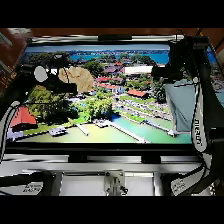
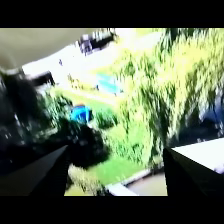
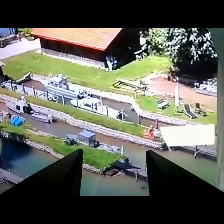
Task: Fold the shirts.
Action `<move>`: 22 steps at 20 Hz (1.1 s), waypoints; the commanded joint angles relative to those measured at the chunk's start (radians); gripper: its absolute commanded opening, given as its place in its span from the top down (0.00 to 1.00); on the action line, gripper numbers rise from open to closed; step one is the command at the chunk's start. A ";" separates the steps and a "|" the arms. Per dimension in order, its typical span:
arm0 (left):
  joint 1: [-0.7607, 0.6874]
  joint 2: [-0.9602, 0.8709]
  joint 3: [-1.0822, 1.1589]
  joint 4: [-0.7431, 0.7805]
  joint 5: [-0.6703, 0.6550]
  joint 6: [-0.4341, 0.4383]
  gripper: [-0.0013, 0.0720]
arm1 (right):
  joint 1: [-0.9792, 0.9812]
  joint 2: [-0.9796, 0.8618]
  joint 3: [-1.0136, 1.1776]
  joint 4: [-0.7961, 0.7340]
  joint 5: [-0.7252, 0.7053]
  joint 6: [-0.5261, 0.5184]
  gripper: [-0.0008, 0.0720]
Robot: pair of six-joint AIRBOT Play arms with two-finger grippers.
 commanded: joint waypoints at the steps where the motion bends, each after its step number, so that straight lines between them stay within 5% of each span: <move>1: 0.030 -0.132 0.135 0.121 0.146 -0.016 0.03 | 0.000 0.000 0.001 0.021 0.042 -0.001 0.29; 7: 0.106 -0.488 0.432 0.135 0.105 -0.059 0.04 | 0.000 -0.002 0.001 0.007 0.106 -0.016 0.29; 13: 0.098 -0.594 0.452 0.083 0.180 -0.059 0.12 | 0.000 -0.003 0.001 0.009 0.123 -0.016 0.29; 15: 0.098 -0.586 0.458 0.037 0.181 -0.058 0.92 | 0.000 -0.003 0.001 0.009 0.147 -0.015 0.29; 22: 0.030 -0.249 0.598 0.022 0.089 0.060 0.94 | 0.000 0.085 0.001 -0.023 0.220 -0.051 0.29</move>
